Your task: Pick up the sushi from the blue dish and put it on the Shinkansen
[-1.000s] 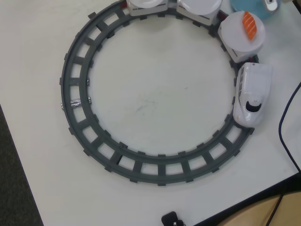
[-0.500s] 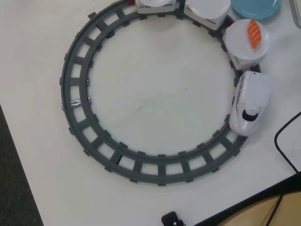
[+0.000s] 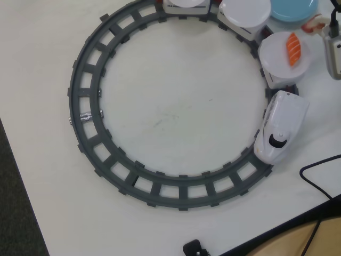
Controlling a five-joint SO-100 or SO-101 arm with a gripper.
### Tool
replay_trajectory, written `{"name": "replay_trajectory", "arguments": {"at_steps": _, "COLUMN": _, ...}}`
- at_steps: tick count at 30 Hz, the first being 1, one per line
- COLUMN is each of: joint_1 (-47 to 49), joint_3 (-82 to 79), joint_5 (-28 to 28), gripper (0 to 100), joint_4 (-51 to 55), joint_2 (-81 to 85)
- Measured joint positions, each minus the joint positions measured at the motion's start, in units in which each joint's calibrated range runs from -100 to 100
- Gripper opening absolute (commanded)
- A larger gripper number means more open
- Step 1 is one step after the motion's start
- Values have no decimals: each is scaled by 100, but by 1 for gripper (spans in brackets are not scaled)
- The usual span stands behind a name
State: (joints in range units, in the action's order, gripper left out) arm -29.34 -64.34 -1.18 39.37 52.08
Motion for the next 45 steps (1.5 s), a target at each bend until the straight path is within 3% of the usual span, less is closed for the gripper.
{"name": "replay_trajectory", "arguments": {"at_steps": 14, "joint_1": 425, "joint_3": -1504, "joint_5": 0, "gripper": 2, "joint_4": -2030, "joint_2": 724}}
{"name": "replay_trajectory", "arguments": {"at_steps": 45, "joint_1": 953, "joint_3": -747, "joint_5": 0, "gripper": 2, "joint_4": -2152, "joint_2": -867}}
